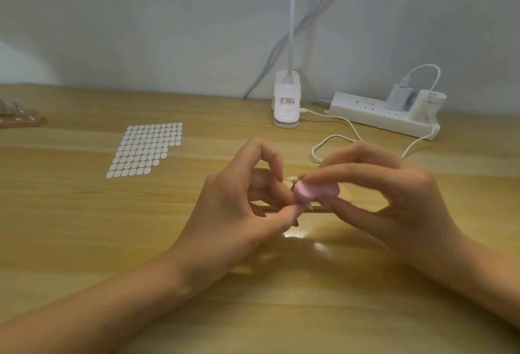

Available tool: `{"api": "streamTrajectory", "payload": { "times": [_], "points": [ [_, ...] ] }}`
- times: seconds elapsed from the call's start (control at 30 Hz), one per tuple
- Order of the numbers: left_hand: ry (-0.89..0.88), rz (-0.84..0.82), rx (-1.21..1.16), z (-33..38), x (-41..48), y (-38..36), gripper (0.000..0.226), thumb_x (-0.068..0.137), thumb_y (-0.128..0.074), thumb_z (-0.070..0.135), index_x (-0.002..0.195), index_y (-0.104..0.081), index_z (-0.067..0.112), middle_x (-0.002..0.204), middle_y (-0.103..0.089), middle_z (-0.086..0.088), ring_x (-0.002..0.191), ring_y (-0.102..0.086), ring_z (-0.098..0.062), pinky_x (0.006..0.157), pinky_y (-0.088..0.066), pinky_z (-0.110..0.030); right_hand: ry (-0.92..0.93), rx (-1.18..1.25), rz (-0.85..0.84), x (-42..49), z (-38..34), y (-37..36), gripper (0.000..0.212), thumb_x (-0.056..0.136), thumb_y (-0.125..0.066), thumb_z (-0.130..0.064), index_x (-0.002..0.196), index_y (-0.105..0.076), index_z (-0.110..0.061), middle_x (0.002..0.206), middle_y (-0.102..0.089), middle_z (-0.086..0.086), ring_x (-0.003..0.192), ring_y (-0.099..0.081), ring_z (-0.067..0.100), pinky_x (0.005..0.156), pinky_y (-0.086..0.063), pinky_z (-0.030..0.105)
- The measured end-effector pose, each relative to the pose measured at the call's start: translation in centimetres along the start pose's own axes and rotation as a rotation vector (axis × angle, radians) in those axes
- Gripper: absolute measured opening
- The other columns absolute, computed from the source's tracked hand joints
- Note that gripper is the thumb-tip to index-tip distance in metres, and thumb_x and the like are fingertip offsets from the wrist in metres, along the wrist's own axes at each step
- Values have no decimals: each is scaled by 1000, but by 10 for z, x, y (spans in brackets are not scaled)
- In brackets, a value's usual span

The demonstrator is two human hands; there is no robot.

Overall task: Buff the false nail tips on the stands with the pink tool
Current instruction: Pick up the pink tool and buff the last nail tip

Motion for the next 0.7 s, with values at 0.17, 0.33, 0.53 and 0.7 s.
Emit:
{"api": "streamTrajectory", "payload": {
  "times": [0.17, 0.33, 0.53, 0.7],
  "points": [
    [-11, 1, 6, 2, 0, -1, 37, 77, -77, 13, 89, -45, 28, 77, -75, 0, 73, -76, -20, 58, -57, -39, 15, 54, 4, 0, -6, 1, 16, 89, -72, -21, 104, -74, -16, 96, -66, 4, 90, -66, 17, 77, -53, 32],
    [-16, 6, -3, 3, -1, -1, 37, 77, -76, 12, 87, -45, 29, 79, -76, 1, 75, -76, -18, 58, -58, -34, -36, 15, 61, 0, 4, 8, 18, 87, -77, -15, 105, -74, -12, 96, -66, 6, 90, -66, 18, 77, -52, 36],
    [-23, 4, 0, 5, 0, -1, 37, 76, -77, 12, 86, -46, 29, 78, -76, 2, 73, -75, -17, 53, -50, -23, -41, -33, 8, -1, 8, 1, 17, 88, -76, -15, 104, -74, -15, 97, -66, 2, 91, -65, 12, 78, -52, 29],
    [-34, 1, -4, 5, 0, -2, 36, 78, -77, 12, 88, -46, 28, 76, -74, 2, 74, -75, -21, 55, -51, -26, 14, 51, 19, -3, -7, -3, 17, 90, -70, -23, 105, -73, -16, 98, -66, 3, 92, -65, 15, 80, -51, 25]
  ]
}}
Point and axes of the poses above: each hand's wrist, its own x-axis towards the middle knuckle, its own y-axis out of the back of the hand, z = x × y, the point moved 8 cm from there along x, towards the middle knuckle
